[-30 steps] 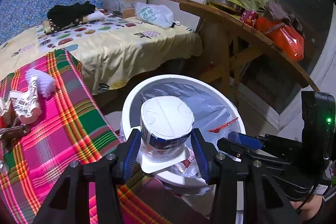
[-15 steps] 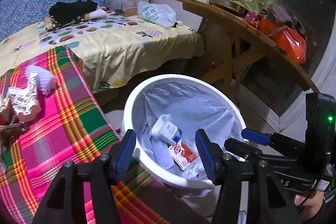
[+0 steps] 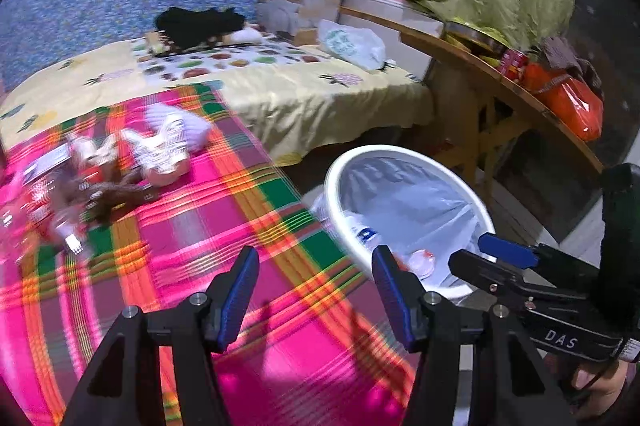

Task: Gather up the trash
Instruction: 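Move both grippers back over the remaining trash on the bed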

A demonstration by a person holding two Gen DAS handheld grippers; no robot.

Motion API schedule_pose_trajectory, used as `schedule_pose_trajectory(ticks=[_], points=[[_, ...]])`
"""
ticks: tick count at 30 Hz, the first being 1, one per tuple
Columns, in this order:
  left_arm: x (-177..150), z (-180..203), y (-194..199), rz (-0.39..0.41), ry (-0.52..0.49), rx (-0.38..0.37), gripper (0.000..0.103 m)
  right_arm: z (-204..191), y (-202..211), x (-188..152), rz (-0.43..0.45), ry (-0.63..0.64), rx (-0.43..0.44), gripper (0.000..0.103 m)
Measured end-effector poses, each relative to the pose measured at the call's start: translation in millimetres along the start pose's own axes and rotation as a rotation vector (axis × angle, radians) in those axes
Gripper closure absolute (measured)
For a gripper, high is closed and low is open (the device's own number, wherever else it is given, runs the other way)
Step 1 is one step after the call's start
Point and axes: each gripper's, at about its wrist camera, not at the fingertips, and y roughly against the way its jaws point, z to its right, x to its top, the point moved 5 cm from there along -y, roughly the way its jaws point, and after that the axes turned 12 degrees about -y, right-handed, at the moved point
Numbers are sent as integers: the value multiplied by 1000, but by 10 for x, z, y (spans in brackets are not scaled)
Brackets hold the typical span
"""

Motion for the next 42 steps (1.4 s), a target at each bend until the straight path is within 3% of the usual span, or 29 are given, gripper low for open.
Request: schedule_pose_trajectory(ticks=[11,21,32,42], points=[[-501,-464,588,-7,65,129,51,-515,7,-179,-17,64,106,43],[-713,-696,1029,21,111,209,53,-872,27,-315,-51,122,215,43],[-802,-1071,1195,32,156,252,52,-1093,-57,-299,-66,149,206,43],[-649,-1630,1185,54,174,289,52,-1311,-266,-122,-76,181,180,43]])
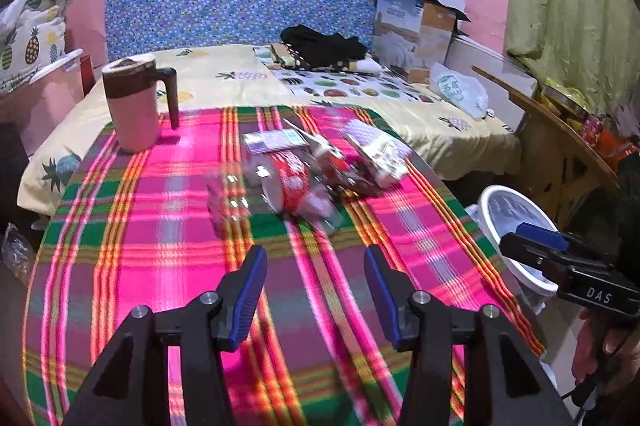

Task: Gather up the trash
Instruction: 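Move both grippers back over the remaining trash on the bed, then grasp the red-label water bottle with the left gripper while the right gripper grasps the printed paper cup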

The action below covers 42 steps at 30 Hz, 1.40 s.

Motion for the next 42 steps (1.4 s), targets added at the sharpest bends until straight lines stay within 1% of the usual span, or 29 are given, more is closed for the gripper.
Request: schedule_pose_trajectory(ticks=[6,8,10,16,19,24,30,36,39,42], points=[[192,-239,-288,-3,-37,6,51,33,-206,159,-9,-15,-3,43],[246,-318,-396,-3,-48,7,48,52,-282,201,-14,-19,-8,43],[302,-399,-517,-2,-51,2,45,81,-371,248,-24,-25,-11,43],[475,-595,-861,-10,-81,-18,44,131,-584,393,-41,-36,-23,43],[533,-645,-993,-16,-98,-31,39,163,-687,464,-48,-51,-24,43],[564,-661,-1127,-25,-126,-75,38,215,-799,556,-55,-84,-19,43],[542,-588,-1261,-69,-184,-134,35,273,-954,635,-81,-117,-3,43],[384,-525,-1277,-120,-205,-192,34,260,-1109,645,-117,-122,25,43],[322,-480,-1244,-137,-220,-199,34,251,-1156,659,-130,-132,37,44],[287,-459,-1231,-147,-218,-195,34,224,-1189,652,-145,-133,45,54]])
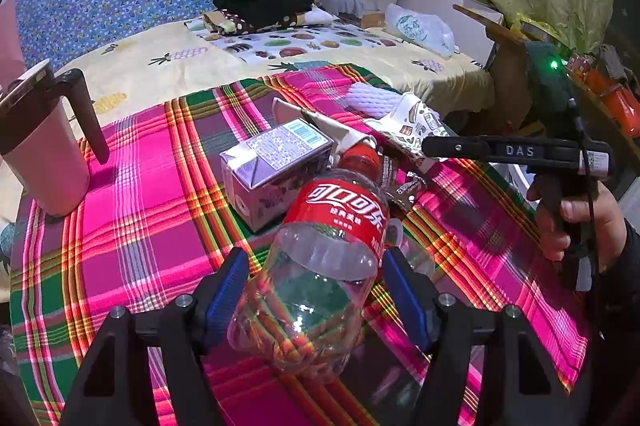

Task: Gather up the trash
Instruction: 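Grasp the red-label water bottle with the left gripper while the right gripper grasps the printed paper cup, then lift the water bottle with the left gripper while the right gripper holds the paper cup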

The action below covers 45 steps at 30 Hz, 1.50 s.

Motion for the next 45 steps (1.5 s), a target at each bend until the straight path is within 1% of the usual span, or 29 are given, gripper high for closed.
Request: schedule_pose_trajectory(ticks=[3,4,8,11,18,22,24,27,31,34,39,45], points=[[-42,-9,-26,-1,44,-1,33,-27,-28,-8,-12,5,-1,71],[-57,-11,-25,-1,62,-3,33,-29,-29,-9,-14,6,-1,72],[-89,-20,-17,-11,114,20,32,-22,18,1,-5,3,-5,73],[-107,-8,-5,-21,134,33,32,-17,93,8,12,-5,1,73],[-194,30,3,-43,169,32,31,-4,345,-43,55,2,2,73],[-298,93,-63,-93,176,20,31,-22,407,-127,54,8,-1,73],[-334,90,-72,-98,183,34,31,-37,416,-168,51,15,-9,73],[-338,60,-40,-75,207,46,32,-41,433,-215,51,20,-20,73],[-351,72,27,-42,228,43,37,-59,478,-270,58,21,-23,73],[-360,101,122,-10,228,66,39,-85,519,-298,68,31,-23,73],[-371,151,295,37,242,100,40,-82,567,-346,76,34,-16,73],[-435,217,452,68,258,121,41,-64,605,-439,74,28,-6,73]])
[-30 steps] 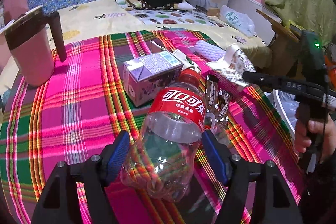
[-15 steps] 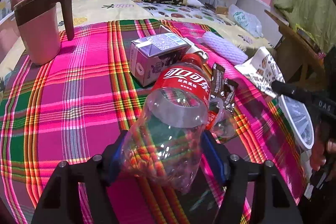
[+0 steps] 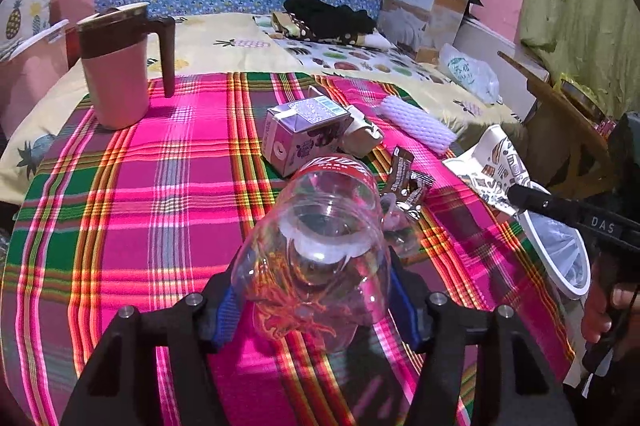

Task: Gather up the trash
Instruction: 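Lift the water bottle with the left gripper while the right gripper holds the paper cup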

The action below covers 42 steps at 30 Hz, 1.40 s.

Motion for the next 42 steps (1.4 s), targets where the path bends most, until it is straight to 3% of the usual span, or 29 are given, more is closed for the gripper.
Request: schedule_pose_trajectory(ticks=[4,7,10,14,18,21,24,33,37,42], points=[[-54,47,105,8,8,7,41,12,23,-41,-4,-4,5,73],[-112,130,118,-24,-3,-31,39,25,41,-61,-12,-3,12,73],[-175,182,156,-55,-26,-20,38,46,55,-81,-14,-9,17,73],[-152,229,284,-46,-59,-11,19,59,63,-102,-17,-18,19,73],[-87,236,259,-78,-97,15,19,53,98,-138,-16,-18,24,73],[-100,226,135,-129,-104,8,21,54,141,-155,-11,-16,27,73],[-151,198,37,-173,-94,9,43,58,195,-164,-3,-16,28,73],[-175,161,250,-101,-32,29,44,43,309,-181,24,-18,39,73],[-23,205,450,-31,-24,40,44,53,365,-182,38,-19,43,73],[229,516,538,27,-65,-10,44,151,456,-164,60,-35,31,73]])
